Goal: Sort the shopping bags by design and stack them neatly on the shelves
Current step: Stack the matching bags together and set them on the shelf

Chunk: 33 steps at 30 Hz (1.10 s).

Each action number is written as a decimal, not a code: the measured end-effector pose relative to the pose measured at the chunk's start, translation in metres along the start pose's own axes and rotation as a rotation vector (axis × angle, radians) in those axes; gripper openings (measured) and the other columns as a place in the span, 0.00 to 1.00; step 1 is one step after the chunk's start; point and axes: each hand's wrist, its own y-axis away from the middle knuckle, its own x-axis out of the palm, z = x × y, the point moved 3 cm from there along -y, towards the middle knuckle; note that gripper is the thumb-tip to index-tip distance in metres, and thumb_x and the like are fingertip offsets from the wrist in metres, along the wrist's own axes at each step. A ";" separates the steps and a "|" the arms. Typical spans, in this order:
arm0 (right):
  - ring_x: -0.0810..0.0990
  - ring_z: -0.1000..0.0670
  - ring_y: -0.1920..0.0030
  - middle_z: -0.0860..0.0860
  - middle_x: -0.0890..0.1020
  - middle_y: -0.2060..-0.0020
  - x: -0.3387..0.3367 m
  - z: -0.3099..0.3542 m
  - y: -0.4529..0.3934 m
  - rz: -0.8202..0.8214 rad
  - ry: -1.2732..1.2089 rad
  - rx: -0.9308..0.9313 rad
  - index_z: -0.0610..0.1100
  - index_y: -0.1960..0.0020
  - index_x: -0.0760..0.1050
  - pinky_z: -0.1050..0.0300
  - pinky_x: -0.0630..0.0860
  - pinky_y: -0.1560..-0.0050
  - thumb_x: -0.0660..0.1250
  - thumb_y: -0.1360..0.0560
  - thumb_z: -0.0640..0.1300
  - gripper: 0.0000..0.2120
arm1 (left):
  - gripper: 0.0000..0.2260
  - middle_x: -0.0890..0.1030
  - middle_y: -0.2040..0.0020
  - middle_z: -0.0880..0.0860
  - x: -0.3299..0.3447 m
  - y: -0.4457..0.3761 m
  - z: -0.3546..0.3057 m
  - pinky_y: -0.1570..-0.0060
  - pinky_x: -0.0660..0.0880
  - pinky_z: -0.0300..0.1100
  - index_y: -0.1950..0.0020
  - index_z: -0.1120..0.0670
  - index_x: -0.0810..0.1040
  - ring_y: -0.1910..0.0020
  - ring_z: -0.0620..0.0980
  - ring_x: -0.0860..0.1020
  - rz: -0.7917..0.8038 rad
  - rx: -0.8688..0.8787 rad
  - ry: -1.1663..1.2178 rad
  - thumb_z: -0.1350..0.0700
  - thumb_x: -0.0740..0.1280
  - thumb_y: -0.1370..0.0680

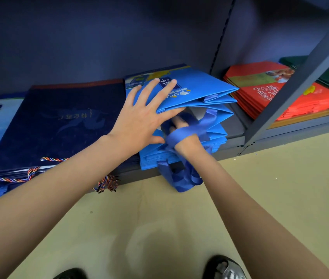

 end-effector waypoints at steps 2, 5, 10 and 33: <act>0.71 0.43 0.47 0.50 0.73 0.53 0.012 -0.006 0.017 -0.147 -0.210 -0.095 0.52 0.48 0.60 0.55 0.73 0.45 0.58 0.24 0.50 0.08 | 0.41 0.58 0.24 0.57 0.000 0.000 0.002 0.36 0.65 0.59 0.29 0.42 0.66 0.29 0.64 0.63 -0.003 -0.002 0.001 0.37 0.75 0.40; 0.71 0.43 0.56 0.50 0.72 0.60 0.025 -0.037 0.052 -0.320 -0.515 -0.074 0.44 0.46 0.71 0.55 0.69 0.58 0.54 0.27 0.43 0.12 | 0.41 0.58 0.24 0.57 0.000 0.000 0.002 0.36 0.65 0.59 0.28 0.41 0.64 0.29 0.64 0.63 0.000 0.002 0.000 0.36 0.74 0.39; 0.79 0.46 0.58 0.44 0.82 0.57 0.017 -0.067 0.078 -0.415 -1.000 0.037 0.40 0.50 0.75 0.61 0.74 0.60 0.59 0.26 0.32 0.09 | 0.38 0.58 0.24 0.57 -0.001 -0.001 0.002 0.36 0.65 0.59 0.30 0.42 0.68 0.29 0.64 0.62 0.003 0.002 0.015 0.36 0.74 0.38; 0.78 0.44 0.53 0.49 0.78 0.53 0.018 -0.033 0.046 -0.665 -0.666 0.029 0.45 0.49 0.70 0.49 0.74 0.52 0.57 0.23 0.34 0.08 | 0.36 0.59 0.25 0.57 0.002 0.002 -0.004 0.37 0.67 0.58 0.33 0.43 0.71 0.29 0.63 0.64 0.009 0.012 -0.005 0.37 0.74 0.39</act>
